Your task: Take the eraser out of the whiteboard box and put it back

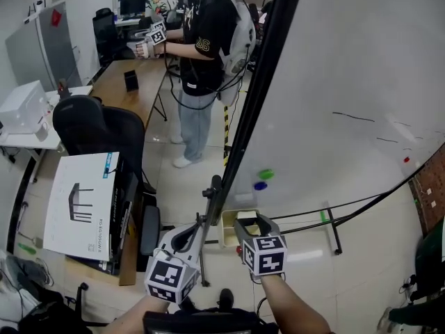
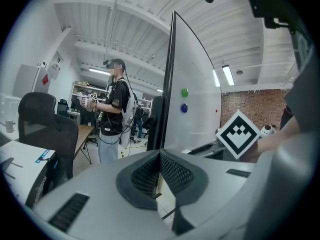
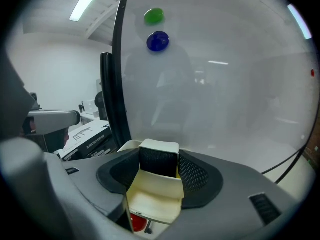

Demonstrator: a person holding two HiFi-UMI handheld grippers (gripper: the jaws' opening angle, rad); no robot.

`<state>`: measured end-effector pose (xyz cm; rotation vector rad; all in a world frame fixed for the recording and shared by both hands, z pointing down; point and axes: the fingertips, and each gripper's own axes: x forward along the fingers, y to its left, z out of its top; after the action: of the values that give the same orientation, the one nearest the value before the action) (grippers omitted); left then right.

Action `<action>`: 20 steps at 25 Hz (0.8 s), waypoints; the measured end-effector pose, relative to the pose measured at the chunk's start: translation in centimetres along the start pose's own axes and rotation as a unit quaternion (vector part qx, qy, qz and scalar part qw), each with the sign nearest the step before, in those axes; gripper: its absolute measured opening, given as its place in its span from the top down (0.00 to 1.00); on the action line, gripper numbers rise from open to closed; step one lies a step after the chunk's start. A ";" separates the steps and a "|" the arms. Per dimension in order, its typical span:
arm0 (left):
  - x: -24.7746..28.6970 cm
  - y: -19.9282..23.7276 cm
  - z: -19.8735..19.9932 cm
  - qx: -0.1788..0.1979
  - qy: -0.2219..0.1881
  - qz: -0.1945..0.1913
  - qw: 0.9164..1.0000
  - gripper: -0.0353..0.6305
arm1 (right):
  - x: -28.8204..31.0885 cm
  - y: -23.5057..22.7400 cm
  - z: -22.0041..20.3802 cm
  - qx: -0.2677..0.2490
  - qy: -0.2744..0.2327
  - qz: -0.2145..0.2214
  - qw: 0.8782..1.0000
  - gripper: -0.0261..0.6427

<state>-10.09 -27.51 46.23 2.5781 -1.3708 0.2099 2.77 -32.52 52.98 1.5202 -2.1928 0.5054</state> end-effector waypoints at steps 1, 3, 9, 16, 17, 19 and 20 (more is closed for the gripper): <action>0.1 0.1 -0.2 0.002 0.004 0.002 1.000 0.92 | 0.1 0.0 0.0 0.006 0.004 0.003 1.000 0.56; 0.4 0.3 -0.7 0.002 0.012 0.006 1.000 0.92 | 0.3 0.1 -0.1 0.012 0.011 0.008 1.000 0.56; 0.9 0.2 -0.8 -0.006 0.021 0.016 1.000 0.92 | 0.3 0.2 -0.3 0.015 0.043 0.021 0.999 0.56; 1.2 -0.3 -0.8 -0.002 0.027 0.021 0.999 0.92 | 0.5 0.5 -0.6 0.021 0.087 0.043 0.995 0.56; 1.2 -0.4 -0.8 -0.003 0.028 0.021 0.999 0.92 | 0.5 0.5 -0.6 0.020 0.089 0.043 0.995 0.56; 1.0 -0.6 -0.8 -0.004 0.026 0.023 0.999 0.92 | 0.5 0.6 -0.7 0.021 0.092 0.040 0.995 0.56; 0.9 -0.6 -0.8 -0.005 0.026 0.023 0.999 0.92 | 0.5 0.6 -0.8 0.024 0.095 0.039 0.994 0.56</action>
<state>-9.07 -27.73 47.13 2.5152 -1.4110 0.2751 2.13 -32.31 53.86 1.3545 -2.1120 0.7009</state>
